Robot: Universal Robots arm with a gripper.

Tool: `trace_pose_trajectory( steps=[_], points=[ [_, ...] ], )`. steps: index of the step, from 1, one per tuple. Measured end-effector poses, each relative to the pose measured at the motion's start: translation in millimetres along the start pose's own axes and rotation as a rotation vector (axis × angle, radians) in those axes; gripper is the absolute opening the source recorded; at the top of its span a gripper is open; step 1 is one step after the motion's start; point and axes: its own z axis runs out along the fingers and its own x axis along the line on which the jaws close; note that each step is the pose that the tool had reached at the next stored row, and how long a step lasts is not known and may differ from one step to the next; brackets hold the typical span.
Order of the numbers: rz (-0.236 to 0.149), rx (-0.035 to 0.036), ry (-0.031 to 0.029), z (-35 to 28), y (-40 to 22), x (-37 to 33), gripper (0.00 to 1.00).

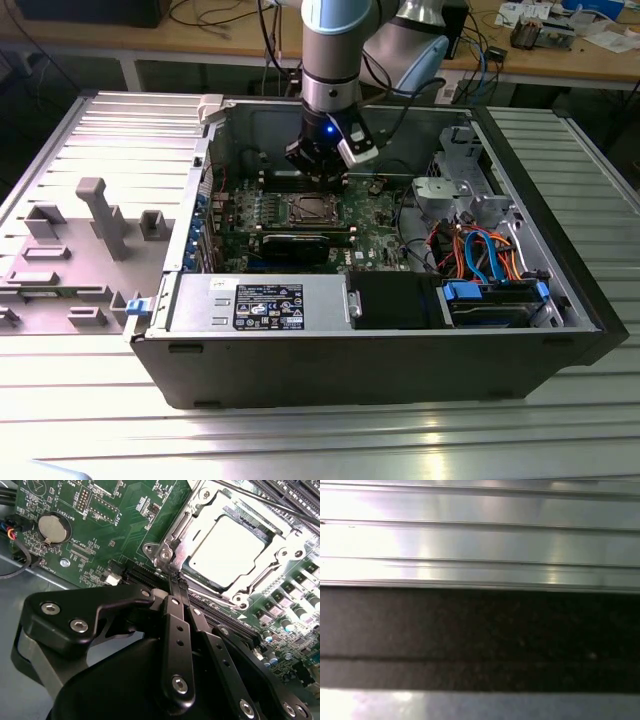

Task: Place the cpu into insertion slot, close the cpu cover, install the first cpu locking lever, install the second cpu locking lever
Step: 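Install the first cpu locking lever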

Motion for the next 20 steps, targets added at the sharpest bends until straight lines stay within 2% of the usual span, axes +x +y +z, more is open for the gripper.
trace_pose_trajectory(
  steps=[8, 16, 20],
  points=[
    [0.0, -0.0001, -0.0002, -1.8, 0.2, -0.5, 0.11],
    [0.0, 0.0033, 0.0003, 1.0, -0.1, -1.8, 0.11],
    [0.0, 0.0028, -0.0002, 0.8, 0.0, -1.9, 0.11]
  ],
)
